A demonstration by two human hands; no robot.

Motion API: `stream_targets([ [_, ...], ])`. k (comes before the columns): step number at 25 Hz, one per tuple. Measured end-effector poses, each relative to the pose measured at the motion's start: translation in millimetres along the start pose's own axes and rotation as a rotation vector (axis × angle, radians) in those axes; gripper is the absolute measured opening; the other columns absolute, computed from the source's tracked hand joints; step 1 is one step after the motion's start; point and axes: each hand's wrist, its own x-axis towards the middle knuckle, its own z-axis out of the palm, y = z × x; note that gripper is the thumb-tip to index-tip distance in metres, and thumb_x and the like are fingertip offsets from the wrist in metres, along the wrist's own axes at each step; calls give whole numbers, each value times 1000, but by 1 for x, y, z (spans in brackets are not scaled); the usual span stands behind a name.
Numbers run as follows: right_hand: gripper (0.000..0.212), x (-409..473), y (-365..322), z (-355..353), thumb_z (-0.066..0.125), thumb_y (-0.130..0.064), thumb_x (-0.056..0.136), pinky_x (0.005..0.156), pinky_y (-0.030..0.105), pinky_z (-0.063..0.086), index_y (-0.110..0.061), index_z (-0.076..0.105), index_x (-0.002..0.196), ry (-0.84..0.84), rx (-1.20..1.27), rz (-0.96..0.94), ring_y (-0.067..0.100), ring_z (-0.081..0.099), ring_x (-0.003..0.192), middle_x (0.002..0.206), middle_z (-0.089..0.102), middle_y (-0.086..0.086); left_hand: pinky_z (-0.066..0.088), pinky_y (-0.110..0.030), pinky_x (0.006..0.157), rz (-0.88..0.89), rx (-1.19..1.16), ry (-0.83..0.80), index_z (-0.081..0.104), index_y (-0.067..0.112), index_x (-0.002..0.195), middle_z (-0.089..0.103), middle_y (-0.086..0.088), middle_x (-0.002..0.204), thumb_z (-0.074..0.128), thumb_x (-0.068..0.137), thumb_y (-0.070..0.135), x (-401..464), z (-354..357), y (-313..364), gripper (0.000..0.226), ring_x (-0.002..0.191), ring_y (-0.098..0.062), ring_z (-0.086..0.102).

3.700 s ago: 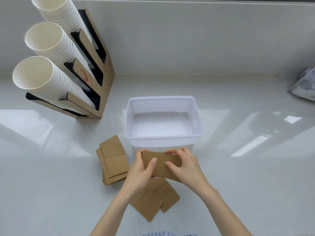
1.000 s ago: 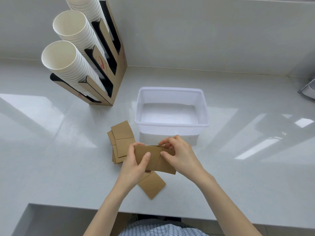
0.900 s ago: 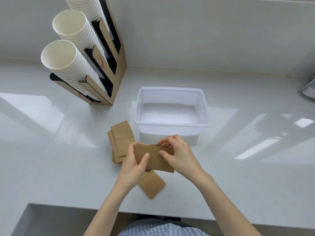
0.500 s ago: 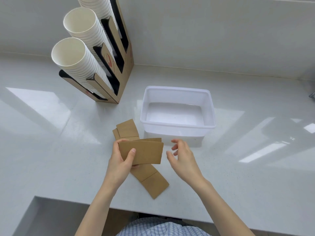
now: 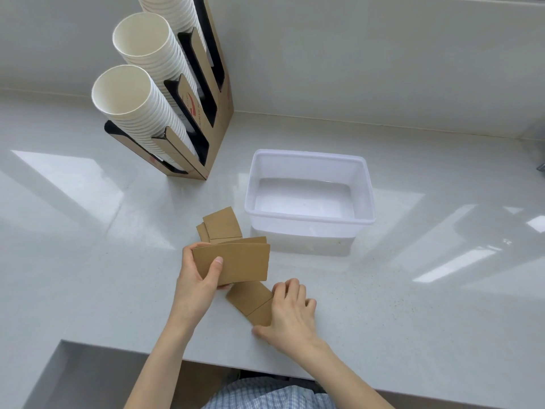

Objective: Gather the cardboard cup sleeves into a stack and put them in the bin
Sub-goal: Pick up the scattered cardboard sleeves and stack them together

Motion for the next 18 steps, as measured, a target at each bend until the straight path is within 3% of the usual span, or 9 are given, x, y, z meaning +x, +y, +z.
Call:
stream_targets([
  [8,62,2,26,-8,63,-28,73,95,31,28,-13,33,125,-15,176,-10,24,32,117,125,32,7,49,-7,49,7,-12,-7,38,21,111,50,6,99,48,89,15,1,2,1,25,84,-9,55],
  [13,63,-3,54,-28,61,-24,75,99,28,24,-17,30,129,-3,254,-4,21,30,120,125,31,4,47,-5,48,21,-8,-18,36,23,108,48,14,92,46,90,15,2,5,6,22,82,-3,51],
  [18,60,-8,71,-50,61,-20,75,100,24,26,-23,34,128,-92,340,-78,15,32,123,124,32,-2,43,-12,58,26,19,-20,35,26,107,47,16,91,45,90,16,6,9,6,23,82,-2,52],
])
